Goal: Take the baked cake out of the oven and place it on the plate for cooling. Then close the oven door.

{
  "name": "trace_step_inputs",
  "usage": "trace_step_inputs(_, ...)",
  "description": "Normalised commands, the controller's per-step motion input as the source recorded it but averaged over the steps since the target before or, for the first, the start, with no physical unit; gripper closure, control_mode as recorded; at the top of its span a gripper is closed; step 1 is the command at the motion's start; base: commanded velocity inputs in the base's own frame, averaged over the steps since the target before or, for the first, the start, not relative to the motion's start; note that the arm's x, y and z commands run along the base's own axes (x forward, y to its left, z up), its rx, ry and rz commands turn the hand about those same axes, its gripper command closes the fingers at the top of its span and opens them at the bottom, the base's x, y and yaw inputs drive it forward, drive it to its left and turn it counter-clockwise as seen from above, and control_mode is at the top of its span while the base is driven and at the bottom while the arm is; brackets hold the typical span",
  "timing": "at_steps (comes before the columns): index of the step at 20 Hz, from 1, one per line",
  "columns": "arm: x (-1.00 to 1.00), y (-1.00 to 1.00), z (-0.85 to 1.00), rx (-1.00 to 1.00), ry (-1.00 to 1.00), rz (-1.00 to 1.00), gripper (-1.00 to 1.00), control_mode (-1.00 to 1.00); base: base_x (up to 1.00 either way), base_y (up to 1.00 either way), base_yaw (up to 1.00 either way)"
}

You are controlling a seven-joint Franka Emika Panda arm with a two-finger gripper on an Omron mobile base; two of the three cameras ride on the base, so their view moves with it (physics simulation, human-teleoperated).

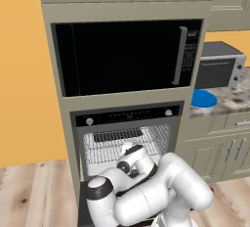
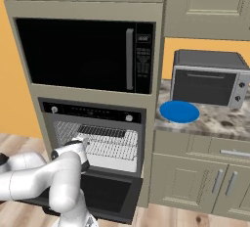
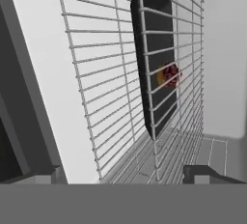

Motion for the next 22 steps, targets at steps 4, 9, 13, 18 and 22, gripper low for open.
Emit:
trace_step_inputs(4, 0.13, 0.06, -0.14, -0.01, 0.00, 0.00, -1.00, -1.00, 0.00, 0.00, 0.00)
trace_step_inputs(9, 0.11, 0.02, -0.25, -0.01, 0.00, 0.00, -1.00, -1.00, 0.00, 0.00, 0.00)
trace_step_inputs(13, 0.23, 0.00, -0.20, 0.00, 0.07, 0.00, -1.00, -1.00, 0.00, 0.00, 0.00)
trace_step_inputs(18, 0.37, 0.00, -0.14, 0.00, 0.13, 0.00, -1.00, -1.00, 0.00, 0.00, 0.00)
trace_step_inputs(22, 0.39, 0.00, -0.05, 0.00, 0.10, 0.00, -1.00, -1.00, 0.00, 0.00, 0.00)
